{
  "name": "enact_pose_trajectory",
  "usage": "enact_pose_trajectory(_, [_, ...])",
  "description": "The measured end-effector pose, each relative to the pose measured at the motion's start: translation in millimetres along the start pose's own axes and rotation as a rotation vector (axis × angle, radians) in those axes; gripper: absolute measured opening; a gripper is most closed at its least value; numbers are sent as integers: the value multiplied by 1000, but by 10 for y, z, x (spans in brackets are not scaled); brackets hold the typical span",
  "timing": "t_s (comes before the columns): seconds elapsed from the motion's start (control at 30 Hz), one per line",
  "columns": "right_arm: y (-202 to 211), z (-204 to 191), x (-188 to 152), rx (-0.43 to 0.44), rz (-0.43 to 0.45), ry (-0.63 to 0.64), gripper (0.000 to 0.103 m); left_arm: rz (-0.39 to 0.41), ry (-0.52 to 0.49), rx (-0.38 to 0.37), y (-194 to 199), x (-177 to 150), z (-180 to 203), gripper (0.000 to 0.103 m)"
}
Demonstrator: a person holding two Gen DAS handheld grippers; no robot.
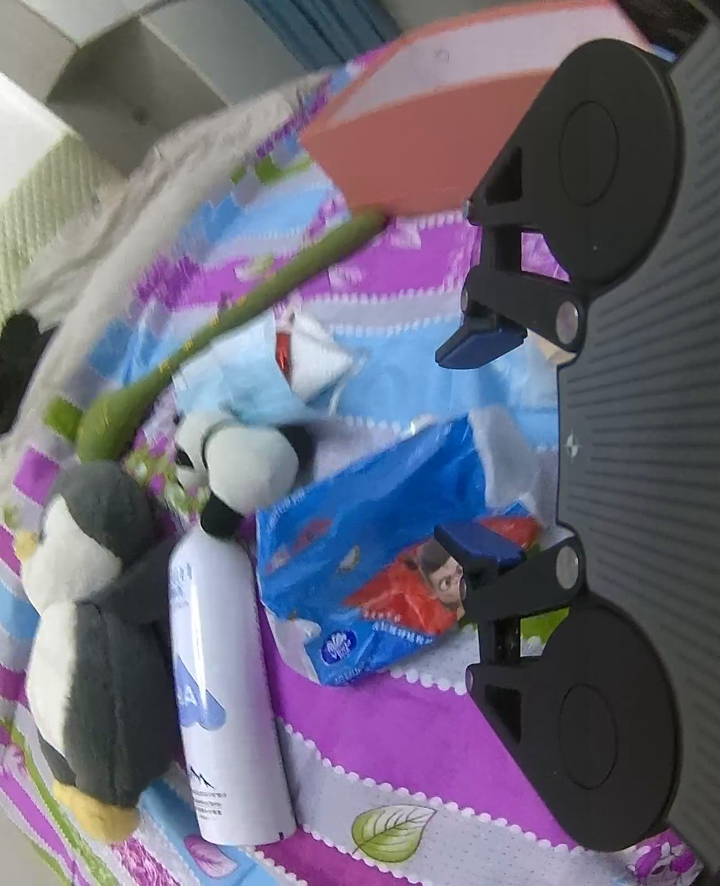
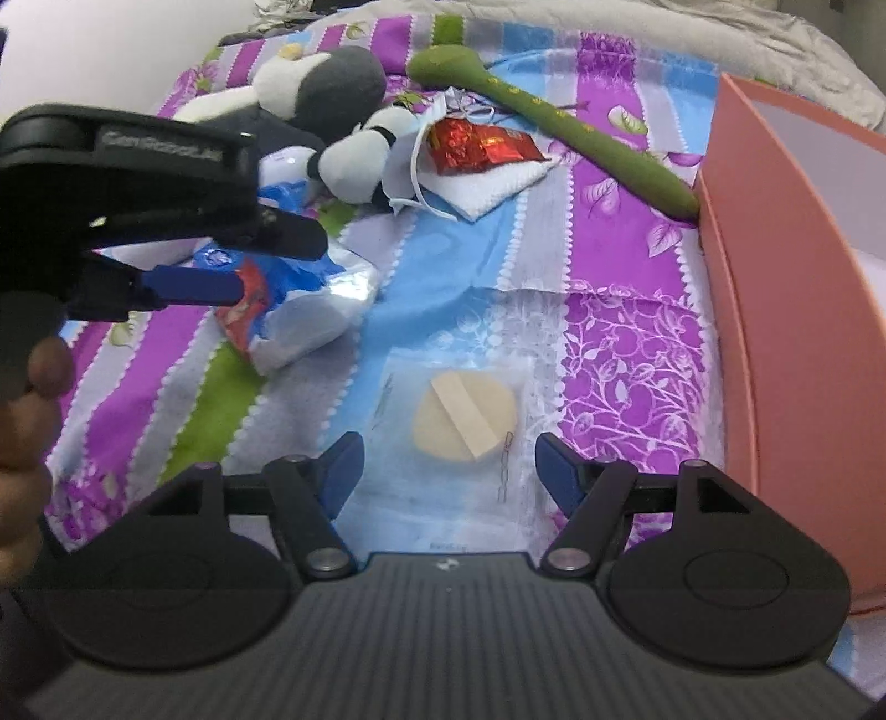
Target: Organize soft objects
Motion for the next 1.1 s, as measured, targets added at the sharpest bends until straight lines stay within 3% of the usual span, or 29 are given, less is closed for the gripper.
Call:
enact_pose_trajectory(0.23, [-251,-26,-9,7,-51,7,74,-22,-19,95,-296,-21,-17,66])
enact_pose_trajectory(0.4, [-307,-53,-14,12,-41,11,76,-32,-38,108,-384,-32,-68,64])
enact_pose_trajectory(0.5, [-306,-95,-65,-8,-28,21,75,-33,-55,105,-398,-59,-114,55])
enact_pose_trajectory(0.7, [-290,-176,-113,-54,-11,69,50,-30,-89,101,-341,-77,-176,23])
enact_pose_trajectory(0.73, [-281,-169,-109,-51,-9,65,41,-30,-93,93,-320,-78,-179,13])
enact_pose_trajectory(0.9, [-210,-74,-69,0,-3,2,30,-16,-127,71,-135,-120,-178,10])
enact_pose_trajectory(1.1, [-27,-35,-53,14,30,-45,24,-8,-132,48,112,-232,-231,8])
Point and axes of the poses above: each gripper's, at about its wrist camera, not at the fingertips, and y roughly against the way its jaws point, z to its right, x to its top, the point moved 2 cm from there along -y, roughly the way its jaws point, and after that the axes turned 4 degrees about x, right-handed, at the moved point
